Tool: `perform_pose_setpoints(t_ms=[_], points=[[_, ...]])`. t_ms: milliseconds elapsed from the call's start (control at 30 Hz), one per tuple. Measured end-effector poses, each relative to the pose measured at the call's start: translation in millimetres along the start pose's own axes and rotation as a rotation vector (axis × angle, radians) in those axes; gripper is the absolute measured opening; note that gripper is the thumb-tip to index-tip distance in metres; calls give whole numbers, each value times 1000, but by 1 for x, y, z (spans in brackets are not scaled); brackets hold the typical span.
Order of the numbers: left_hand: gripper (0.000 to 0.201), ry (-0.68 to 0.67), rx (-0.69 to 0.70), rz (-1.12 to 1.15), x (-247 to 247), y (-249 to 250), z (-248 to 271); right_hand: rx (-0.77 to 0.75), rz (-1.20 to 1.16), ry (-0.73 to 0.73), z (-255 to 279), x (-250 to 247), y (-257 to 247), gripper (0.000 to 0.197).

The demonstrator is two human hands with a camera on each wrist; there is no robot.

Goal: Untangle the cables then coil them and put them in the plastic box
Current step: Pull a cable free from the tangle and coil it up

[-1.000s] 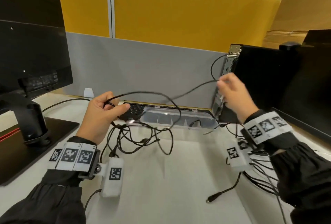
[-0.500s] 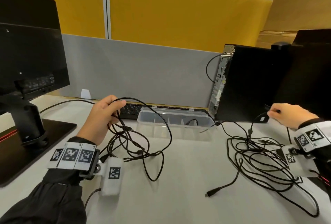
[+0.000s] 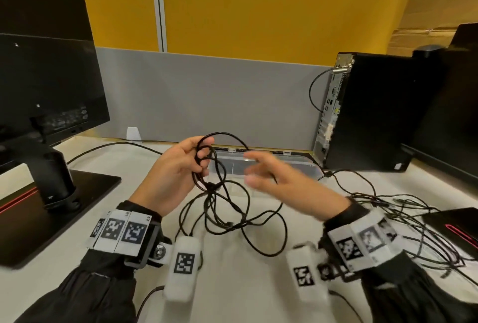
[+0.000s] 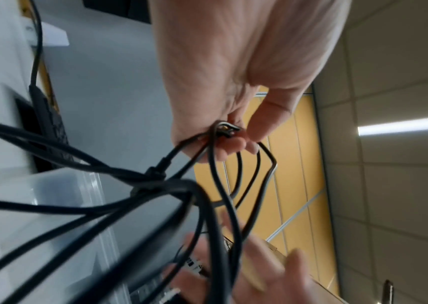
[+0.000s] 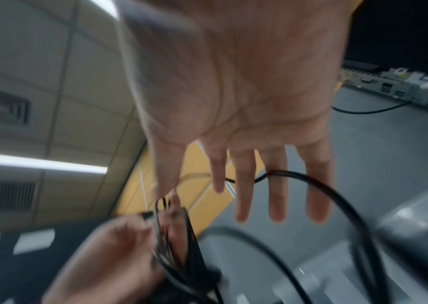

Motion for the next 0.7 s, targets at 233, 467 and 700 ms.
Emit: perform_pose_setpoints(t_ms=[233,467,700], points=[[70,-5,-14,-20,10,-5,5,-72,41,-38,-7,32,26,13],[45,4,-74,-40,10,-2,7,63,-487,192,5,23,36,16],[33,31,-159,-301,7,-9,4,144,-577,392,11,22,46,17]])
Point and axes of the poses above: each hand's wrist, its own z-axis away from the middle knuckle, its own x-axis out of the palm, y = z × x, the point moved 1 cm from there along -z, towards the middle knuckle, and after that the axes turned 15 degrees about -x, right-handed, at the moved point
